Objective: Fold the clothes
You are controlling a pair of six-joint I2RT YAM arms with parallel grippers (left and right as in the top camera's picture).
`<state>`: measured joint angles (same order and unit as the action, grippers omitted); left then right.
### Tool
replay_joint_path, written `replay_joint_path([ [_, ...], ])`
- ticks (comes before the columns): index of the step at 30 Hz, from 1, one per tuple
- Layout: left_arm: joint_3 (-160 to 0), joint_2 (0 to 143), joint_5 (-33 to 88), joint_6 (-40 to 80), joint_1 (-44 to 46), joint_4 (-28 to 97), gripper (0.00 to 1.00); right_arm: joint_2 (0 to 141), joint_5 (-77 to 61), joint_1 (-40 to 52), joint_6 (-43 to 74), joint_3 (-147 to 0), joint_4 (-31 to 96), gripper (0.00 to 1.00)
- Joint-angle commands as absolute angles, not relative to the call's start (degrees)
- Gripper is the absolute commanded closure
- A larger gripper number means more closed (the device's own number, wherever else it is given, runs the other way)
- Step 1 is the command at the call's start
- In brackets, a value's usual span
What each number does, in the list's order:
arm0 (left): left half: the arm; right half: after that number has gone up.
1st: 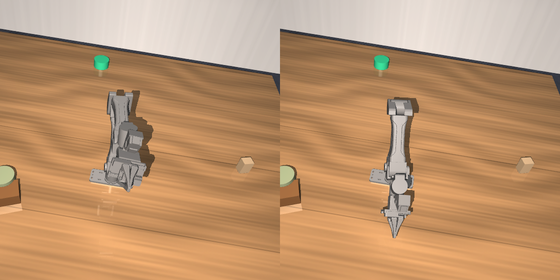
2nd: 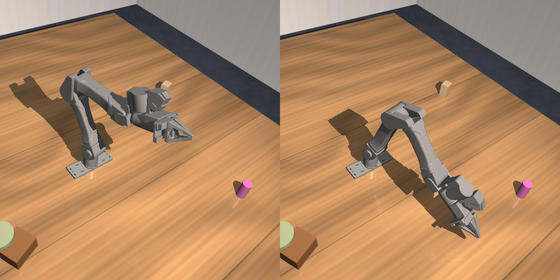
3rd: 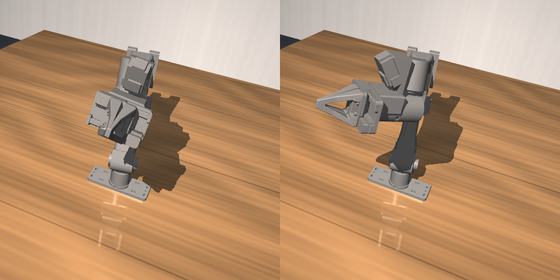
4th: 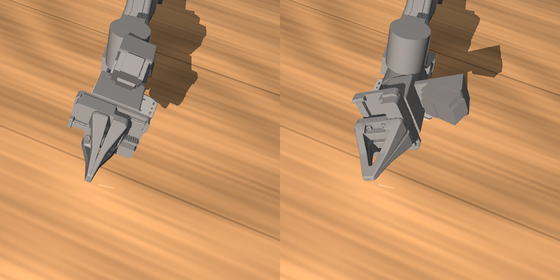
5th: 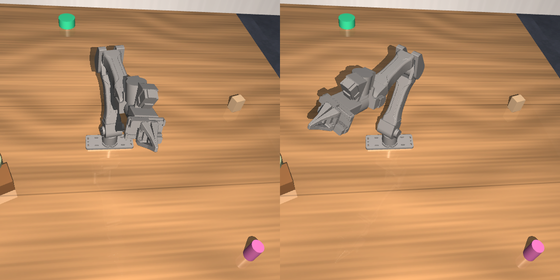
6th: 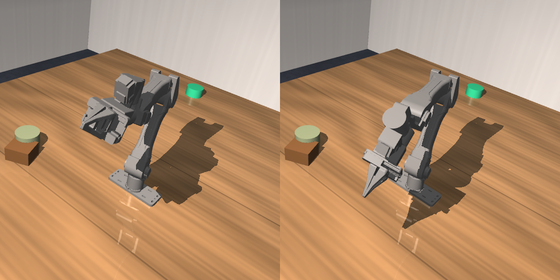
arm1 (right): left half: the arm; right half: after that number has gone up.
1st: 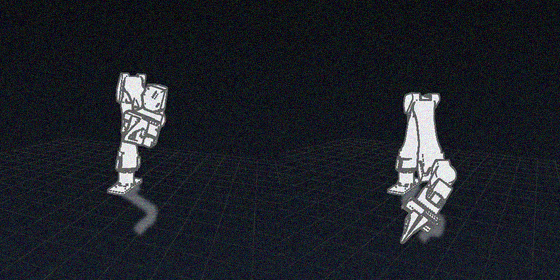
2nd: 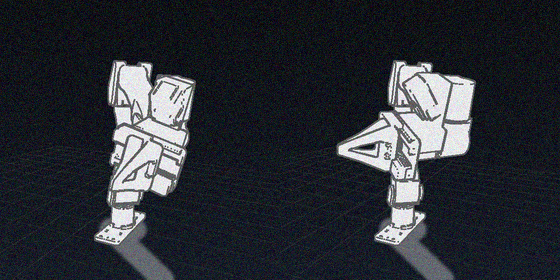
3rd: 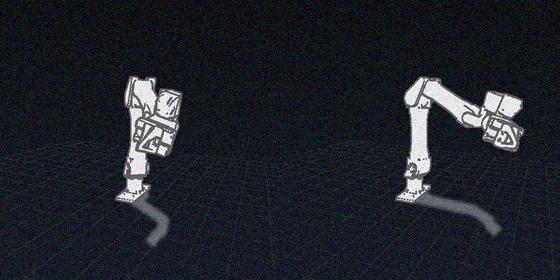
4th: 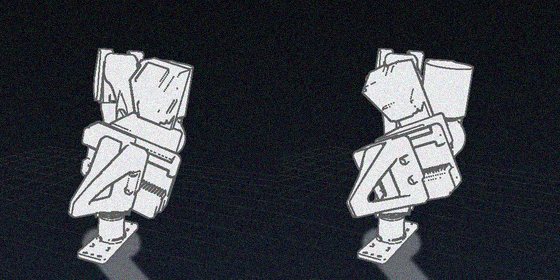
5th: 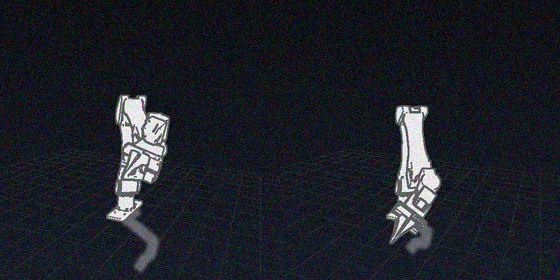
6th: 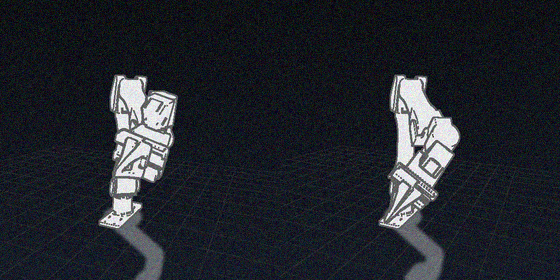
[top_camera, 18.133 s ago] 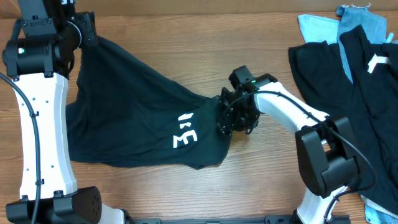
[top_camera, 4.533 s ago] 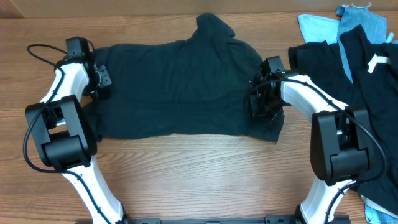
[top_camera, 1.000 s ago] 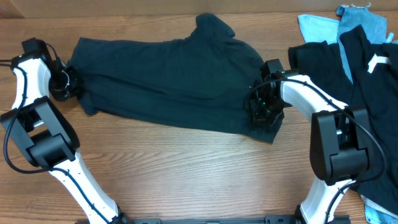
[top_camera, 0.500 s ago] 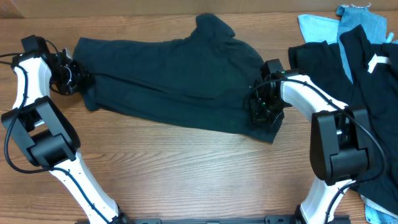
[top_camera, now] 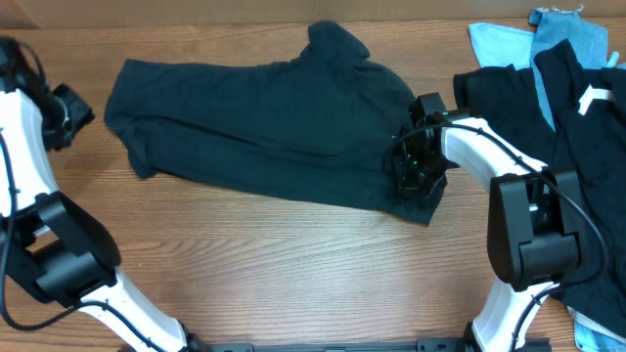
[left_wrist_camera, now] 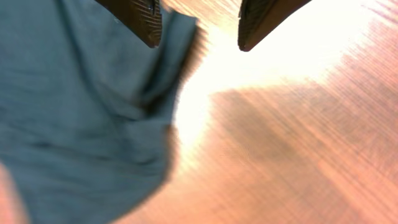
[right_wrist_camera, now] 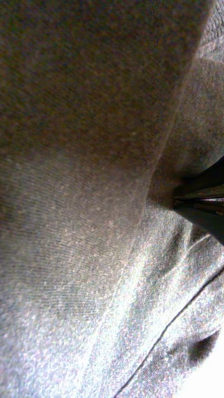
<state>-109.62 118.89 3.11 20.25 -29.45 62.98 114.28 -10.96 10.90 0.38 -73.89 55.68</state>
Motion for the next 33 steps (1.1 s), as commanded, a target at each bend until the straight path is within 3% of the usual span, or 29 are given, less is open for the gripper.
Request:
replay_joint_path([
  [1,-107.3,124.9,2.7,21.7,-30.6,63.0,0.69,117.0,-10.0,11.2,0.2,-72.7,56.5,0.94],
  [2,-107.3,126.1,3.4,20.9,-30.2,63.0,0.87,117.1,-10.0,11.2,0.2,-72.7,56.6,0.94],
  [3,-107.3,127.4,4.3,20.1,-29.8,62.9,0.91,117.0,-10.0,11.2,0.2,-72.7,56.7,0.94],
  [9,-107.3,134.9,16.2,13.2,-25.4,59.4,0.91,117.0,-10.0,11.2,0.2,-72.7,57.3,0.94],
  [14,-107.3,136.6,16.1,11.5,-20.2,57.6,0.9,117.0,-10.0,11.2,0.2,-72.7,57.4,0.94],
  [21,-107.4,136.5,14.4,12.2,-19.5,58.4,0.93,117.0,-9.9,11.2,0.2,-72.7,57.3,0.94],
  [23,-107.4,136.5,14.4,12.3,-19.5,59.0,0.85,117.0,-10.0,11.2,0.2,-72.7,57.3,0.94],
  [24,-107.4,136.5,14.4,12.4,-19.5,59.7,0.66,117.0,-10.0,11.2,0.2,-72.7,57.3,0.94],
  [26,-107.4,136.5,13.1,13.4,-19.6,60.2,0.5,117.0,-10.0,11.2,0.2,-72.7,57.3,0.94],
  [33,-108.0,135.4,8.8,16.5,-20.4,59.7,0.5,117.1,-10.0,11.2,0.2,-72.7,57.4,0.94],
])
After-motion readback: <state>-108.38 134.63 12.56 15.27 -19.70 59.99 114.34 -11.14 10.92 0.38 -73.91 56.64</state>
